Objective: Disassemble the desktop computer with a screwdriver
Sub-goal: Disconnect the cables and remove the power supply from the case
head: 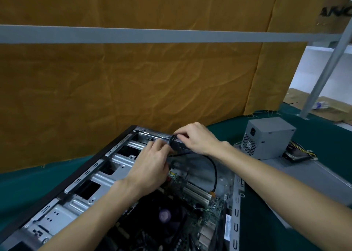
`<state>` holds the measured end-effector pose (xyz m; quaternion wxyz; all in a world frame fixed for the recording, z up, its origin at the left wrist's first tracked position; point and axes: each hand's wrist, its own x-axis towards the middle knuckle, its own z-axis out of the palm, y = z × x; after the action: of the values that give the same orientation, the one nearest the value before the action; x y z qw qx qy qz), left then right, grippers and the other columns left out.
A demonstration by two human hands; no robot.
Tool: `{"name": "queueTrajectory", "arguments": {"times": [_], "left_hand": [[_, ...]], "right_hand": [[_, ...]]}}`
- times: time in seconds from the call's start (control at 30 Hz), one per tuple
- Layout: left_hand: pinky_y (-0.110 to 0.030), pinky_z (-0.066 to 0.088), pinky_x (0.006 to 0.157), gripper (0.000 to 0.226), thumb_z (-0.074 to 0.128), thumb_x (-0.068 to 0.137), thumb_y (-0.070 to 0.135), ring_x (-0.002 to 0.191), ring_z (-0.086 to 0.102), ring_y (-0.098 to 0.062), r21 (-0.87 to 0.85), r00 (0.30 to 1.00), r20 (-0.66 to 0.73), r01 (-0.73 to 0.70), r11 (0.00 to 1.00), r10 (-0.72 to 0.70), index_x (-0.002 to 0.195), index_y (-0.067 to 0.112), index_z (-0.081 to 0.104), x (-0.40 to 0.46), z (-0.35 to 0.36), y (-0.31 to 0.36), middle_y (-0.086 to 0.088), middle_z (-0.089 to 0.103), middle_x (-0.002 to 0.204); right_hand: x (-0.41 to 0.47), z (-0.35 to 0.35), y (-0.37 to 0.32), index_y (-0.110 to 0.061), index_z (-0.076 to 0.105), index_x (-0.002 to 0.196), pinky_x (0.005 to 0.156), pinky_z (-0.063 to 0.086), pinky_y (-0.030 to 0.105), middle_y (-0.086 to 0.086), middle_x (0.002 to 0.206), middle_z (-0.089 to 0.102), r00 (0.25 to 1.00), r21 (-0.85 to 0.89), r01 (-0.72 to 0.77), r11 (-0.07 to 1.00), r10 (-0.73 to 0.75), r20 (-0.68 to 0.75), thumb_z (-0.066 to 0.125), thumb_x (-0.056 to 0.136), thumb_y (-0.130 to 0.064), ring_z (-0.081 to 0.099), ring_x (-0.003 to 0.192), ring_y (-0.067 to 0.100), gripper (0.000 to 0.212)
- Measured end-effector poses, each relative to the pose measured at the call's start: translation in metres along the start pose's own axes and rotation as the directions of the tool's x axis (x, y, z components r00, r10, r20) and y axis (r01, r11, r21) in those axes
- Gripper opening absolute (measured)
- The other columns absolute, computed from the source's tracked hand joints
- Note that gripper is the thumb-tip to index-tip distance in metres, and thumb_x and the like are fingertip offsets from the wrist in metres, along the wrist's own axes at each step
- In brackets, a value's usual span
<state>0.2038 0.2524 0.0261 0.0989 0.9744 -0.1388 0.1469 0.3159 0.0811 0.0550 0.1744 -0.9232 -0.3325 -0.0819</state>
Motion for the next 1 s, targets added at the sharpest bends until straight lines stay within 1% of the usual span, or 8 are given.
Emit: {"name": "queueTrajectory", "arguments": {"times": [0.07, 0.17, 0.3, 0.47, 0.77, 0.83, 0.93, 1.0], "left_hand": [[-0.035, 0.037, 0.102, 0.043, 0.055, 0.095, 0.021, 0.120, 0.042, -0.025, 0.054, 0.997, 0.066, 0.042, 0.998, -0.045, 0.136, 0.020, 0.044, 0.003, 0.000, -0.008, -0.001, 0.042, 0.132], [-0.036, 0.036, 0.103, 0.051, 0.057, 0.090, 0.016, 0.123, 0.041, -0.028, 0.096, 0.984, 0.124, 0.117, 0.988, -0.129, 0.137, 0.018, 0.036, 0.010, -0.002, -0.015, -0.003, 0.040, 0.133], [-0.039, 0.028, 0.117, 0.077, 0.060, 0.084, 0.011, 0.143, 0.030, -0.027, 0.111, 0.960, 0.241, 0.116, 0.987, -0.140, 0.154, 0.017, 0.027, 0.013, -0.001, -0.016, -0.002, 0.031, 0.156], [-0.039, 0.029, 0.119, 0.089, 0.060, 0.074, 0.001, 0.147, 0.028, -0.026, 0.018, 0.958, 0.243, 0.156, 0.988, -0.155, 0.157, 0.017, 0.030, 0.011, -0.007, -0.013, 0.001, 0.031, 0.162], [-0.039, 0.043, 0.104, 0.070, 0.063, 0.073, 0.009, 0.128, 0.045, -0.033, 0.107, 0.950, 0.205, 0.219, 0.970, -0.237, 0.142, 0.014, 0.049, -0.005, -0.016, -0.023, -0.004, 0.048, 0.144], [-0.038, 0.041, 0.105, 0.067, 0.060, 0.077, 0.008, 0.129, 0.044, -0.032, 0.171, 0.967, 0.168, 0.164, 0.972, -0.193, 0.142, 0.013, 0.048, -0.006, -0.013, -0.022, -0.005, 0.045, 0.144], [-0.038, 0.038, 0.106, 0.064, 0.056, 0.081, 0.008, 0.129, 0.042, -0.030, 0.193, 0.993, 0.121, -0.009, 0.981, -0.015, 0.144, 0.015, 0.046, -0.003, -0.006, -0.012, -0.005, 0.041, 0.143], [-0.036, 0.040, 0.102, 0.051, 0.053, 0.085, 0.012, 0.121, 0.050, -0.026, 0.120, 0.963, 0.211, -0.195, 0.973, 0.167, 0.135, 0.020, 0.053, 0.003, -0.002, 0.000, -0.002, 0.051, 0.133]], "right_hand": [[-0.004, 0.005, 0.002, -0.025, 0.063, 0.138, 0.083, 0.052, 0.034, -0.007, 0.112, 0.070, 0.995, 0.120, -0.063, 0.991, 0.052, 0.086, 0.051, 0.102, -0.043, 0.068, 0.104, 0.022, 0.042], [-0.010, 0.009, 0.012, -0.038, 0.040, 0.150, 0.081, 0.049, 0.040, -0.006, 0.109, 0.054, 0.986, -0.072, -0.033, 0.997, 0.045, 0.163, 0.051, 0.098, -0.054, 0.062, 0.106, 0.027, 0.056], [-0.022, 0.022, 0.019, -0.038, 0.010, 0.161, 0.060, 0.045, 0.036, -0.003, 0.066, 0.050, 0.991, -0.338, 0.023, 0.941, 0.023, 0.131, 0.059, 0.099, -0.044, 0.052, 0.060, 0.021, 0.079], [-0.019, 0.024, 0.028, -0.023, 0.028, 0.157, 0.068, 0.053, 0.039, -0.006, 0.061, 0.042, 0.994, -0.318, 0.089, 0.944, -0.063, 0.092, 0.069, 0.096, -0.032, 0.064, 0.073, 0.030, 0.074], [0.014, 0.024, 0.007, -0.023, 0.036, 0.154, 0.076, 0.053, 0.037, 0.013, 0.109, 0.070, 0.981, -0.216, 0.173, 0.961, -0.149, 0.122, 0.072, 0.093, -0.038, 0.067, 0.094, 0.031, 0.072], [0.003, 0.021, 0.003, -0.016, 0.041, 0.143, 0.084, 0.052, 0.041, 0.009, 0.122, 0.060, 0.992, -0.266, 0.128, 0.955, -0.121, 0.043, 0.074, 0.089, -0.039, 0.061, 0.105, 0.029, 0.067], [-0.027, 0.015, 0.001, -0.014, 0.048, 0.110, 0.074, 0.045, 0.038, 0.005, 0.102, 0.055, 0.955, -0.286, 0.205, 0.936, -0.255, -0.152, 0.071, 0.089, -0.030, 0.056, 0.091, 0.027, 0.036], [-0.045, 0.007, 0.000, -0.015, 0.049, 0.101, 0.064, 0.040, 0.036, 0.007, 0.091, 0.061, 0.984, -0.294, 0.158, 0.942, -0.176, -0.033, 0.063, 0.094, -0.030, 0.061, 0.081, 0.032, 0.022]]}}
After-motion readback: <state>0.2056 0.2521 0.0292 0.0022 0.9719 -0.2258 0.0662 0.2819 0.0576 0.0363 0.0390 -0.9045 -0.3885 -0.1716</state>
